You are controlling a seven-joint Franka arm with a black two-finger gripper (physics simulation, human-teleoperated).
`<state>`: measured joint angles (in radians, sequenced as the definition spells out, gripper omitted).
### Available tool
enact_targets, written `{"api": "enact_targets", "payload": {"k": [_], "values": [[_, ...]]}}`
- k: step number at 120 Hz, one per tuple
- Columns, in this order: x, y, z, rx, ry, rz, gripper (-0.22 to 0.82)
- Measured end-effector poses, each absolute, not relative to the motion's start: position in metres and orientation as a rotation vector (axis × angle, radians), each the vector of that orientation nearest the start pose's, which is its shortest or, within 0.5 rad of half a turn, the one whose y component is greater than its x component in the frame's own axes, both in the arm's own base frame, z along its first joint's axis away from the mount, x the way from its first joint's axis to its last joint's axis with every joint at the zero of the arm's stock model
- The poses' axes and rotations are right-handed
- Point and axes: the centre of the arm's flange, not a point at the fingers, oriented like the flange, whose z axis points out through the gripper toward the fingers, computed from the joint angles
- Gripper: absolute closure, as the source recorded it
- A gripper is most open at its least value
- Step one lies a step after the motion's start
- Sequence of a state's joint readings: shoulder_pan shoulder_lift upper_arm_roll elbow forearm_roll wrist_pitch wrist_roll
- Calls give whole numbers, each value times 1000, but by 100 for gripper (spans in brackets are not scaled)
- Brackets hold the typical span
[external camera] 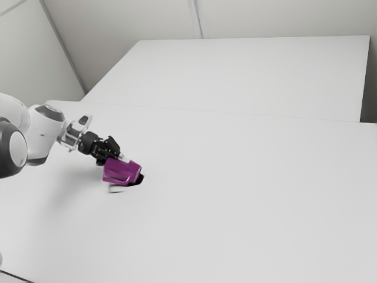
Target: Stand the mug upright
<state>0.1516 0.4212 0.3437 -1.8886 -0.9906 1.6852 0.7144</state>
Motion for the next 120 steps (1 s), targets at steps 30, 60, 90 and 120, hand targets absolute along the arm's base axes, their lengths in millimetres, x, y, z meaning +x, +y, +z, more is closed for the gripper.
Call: {"api": "enact_targets", "payload": {"k": [30, 60, 90, 120], "values": [[560, 182, 304, 2230, 199, 11, 77], [581, 109, 363, 2517, 26, -1, 77], [586, 73, 371, 2826, 45, -5, 78], [577, 36, 358, 2947, 215, -11, 78]]}}
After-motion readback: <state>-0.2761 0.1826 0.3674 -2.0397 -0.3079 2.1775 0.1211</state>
